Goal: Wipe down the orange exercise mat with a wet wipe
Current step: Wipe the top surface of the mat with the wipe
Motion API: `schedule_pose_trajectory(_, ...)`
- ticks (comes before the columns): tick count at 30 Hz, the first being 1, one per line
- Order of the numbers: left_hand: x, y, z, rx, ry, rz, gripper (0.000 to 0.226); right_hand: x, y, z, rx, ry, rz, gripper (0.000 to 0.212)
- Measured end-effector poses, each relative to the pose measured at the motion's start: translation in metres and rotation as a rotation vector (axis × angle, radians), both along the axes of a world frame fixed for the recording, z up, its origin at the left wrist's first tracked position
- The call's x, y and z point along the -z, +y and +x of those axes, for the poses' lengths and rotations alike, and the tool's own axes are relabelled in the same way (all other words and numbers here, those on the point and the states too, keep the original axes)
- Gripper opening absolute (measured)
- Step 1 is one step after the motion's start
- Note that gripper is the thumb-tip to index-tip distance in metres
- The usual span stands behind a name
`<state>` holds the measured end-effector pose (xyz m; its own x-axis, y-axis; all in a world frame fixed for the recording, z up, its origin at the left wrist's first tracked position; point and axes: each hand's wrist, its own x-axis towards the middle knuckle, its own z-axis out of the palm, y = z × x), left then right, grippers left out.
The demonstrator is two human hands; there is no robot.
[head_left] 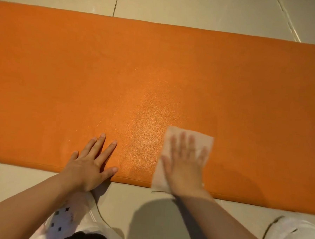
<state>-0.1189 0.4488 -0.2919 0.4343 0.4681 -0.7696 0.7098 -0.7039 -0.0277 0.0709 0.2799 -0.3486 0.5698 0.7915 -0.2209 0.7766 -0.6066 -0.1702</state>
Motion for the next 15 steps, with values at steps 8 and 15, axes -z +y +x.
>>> schedule_pose_trajectory(8, -0.001, -0.002, -0.002, -0.026, -0.101, 0.015, 0.075, -0.020, 0.078, -0.002, -0.468, 0.058, -0.153, 0.061)
schedule_pose_trajectory(15, 0.002, 0.004, -0.007, -0.185, -0.367, 0.097, 0.071, -0.012, 0.019, 0.114, 0.309, 0.047, -0.113, 0.066)
